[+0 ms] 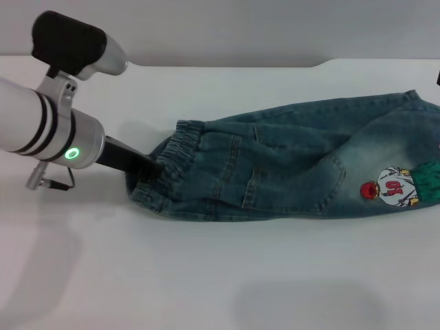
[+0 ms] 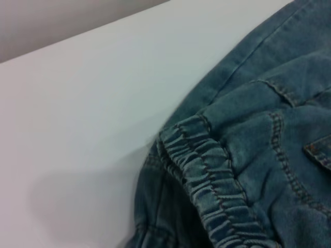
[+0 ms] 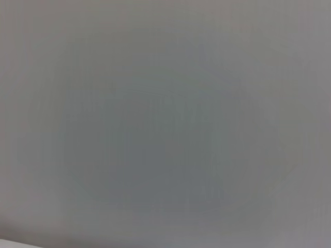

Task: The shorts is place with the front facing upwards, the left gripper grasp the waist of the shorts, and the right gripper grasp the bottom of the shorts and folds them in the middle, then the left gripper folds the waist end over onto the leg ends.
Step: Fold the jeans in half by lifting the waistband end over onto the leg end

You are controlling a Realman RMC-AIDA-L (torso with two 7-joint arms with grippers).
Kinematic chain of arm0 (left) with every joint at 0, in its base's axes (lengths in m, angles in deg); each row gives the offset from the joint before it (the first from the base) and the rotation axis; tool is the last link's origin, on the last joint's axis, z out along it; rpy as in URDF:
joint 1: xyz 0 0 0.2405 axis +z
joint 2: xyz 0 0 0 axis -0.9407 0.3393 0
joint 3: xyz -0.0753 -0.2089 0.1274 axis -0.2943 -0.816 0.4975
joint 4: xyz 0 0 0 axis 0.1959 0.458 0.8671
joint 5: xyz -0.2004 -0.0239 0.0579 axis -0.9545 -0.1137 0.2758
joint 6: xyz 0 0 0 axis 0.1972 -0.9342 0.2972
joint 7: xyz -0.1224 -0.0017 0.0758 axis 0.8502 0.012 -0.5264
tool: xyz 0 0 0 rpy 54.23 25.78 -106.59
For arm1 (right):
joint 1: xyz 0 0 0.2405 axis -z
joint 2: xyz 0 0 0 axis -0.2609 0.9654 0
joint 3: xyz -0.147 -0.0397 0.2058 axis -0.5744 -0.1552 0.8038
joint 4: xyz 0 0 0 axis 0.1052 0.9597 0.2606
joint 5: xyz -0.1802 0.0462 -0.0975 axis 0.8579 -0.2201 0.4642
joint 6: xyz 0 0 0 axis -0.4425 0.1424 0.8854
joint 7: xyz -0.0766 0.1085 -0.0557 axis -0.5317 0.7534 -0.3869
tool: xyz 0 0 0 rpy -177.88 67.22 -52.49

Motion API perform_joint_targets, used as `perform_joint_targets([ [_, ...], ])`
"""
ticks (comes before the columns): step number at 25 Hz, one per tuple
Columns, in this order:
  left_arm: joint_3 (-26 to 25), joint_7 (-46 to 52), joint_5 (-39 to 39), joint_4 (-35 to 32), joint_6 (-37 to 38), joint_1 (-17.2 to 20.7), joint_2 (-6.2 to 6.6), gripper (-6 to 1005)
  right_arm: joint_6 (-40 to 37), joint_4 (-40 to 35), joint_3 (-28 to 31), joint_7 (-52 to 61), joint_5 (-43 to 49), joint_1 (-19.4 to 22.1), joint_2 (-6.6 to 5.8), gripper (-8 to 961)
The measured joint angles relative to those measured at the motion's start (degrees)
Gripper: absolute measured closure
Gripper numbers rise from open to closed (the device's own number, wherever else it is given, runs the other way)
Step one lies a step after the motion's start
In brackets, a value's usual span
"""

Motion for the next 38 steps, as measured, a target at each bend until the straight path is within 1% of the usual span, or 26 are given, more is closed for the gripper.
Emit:
perform_joint_targets([
  [1, 0.00, 0.00, 0.00, 0.00, 0.00, 0.00, 0.00, 913, 0.00, -0.01, 0.00, 0.01, -0.01, -0.11, -0.01, 112],
  [3, 0.26, 1.76, 0.46, 6.32, -2.54, 3.24, 0.05, 924, 0.00, -0.09, -0.01, 0.01, -0.01, -0.35, -0.02, 112],
  [7, 0.40, 2.08, 0.18, 9.22, -3.93, 4.74, 0.02, 934, -0.03, -0.21, -0.02, 0.03, -0.02, -0.67, -0.03, 112],
  [15, 2.05, 3.32, -0.19, 9.93, -5.19, 5.71, -0.11, 937, -0.48, -0.58, 0.13, 0.03, -0.01, -0.60, -0.03, 112],
  [19, 3.29, 3.33, -2.30, 9.97, -6.31, 6.17, -0.11, 934, -0.54, -0.63, 0.17, 0.03, -0.02, -0.55, -0.03, 113],
  [27, 3.18, 3.05, -4.67, 9.77, -7.58, 6.04, 0.02, 899, -0.56, -0.69, 0.27, 0.03, -0.02, -0.82, -0.03, 123],
  [31, 3.00, 2.96, -4.89, 10.59, -5.36, 6.51, 0.03, 882, -0.49, -0.72, 0.27, 0.03, -0.01, -0.56, -0.02, 130],
  [35, 2.64, 2.76, -4.69, 10.69, -3.95, 6.16, 0.11, 865, -0.17, -0.72, 0.25, 0.03, -0.01, -0.25, -0.02, 138],
  [38, 2.60, 2.65, -4.35, 10.67, -2.82, 5.86, 0.17, 791, -0.14, -0.70, 0.25, 0.03, -0.01, 0.01, -0.02, 143],
])
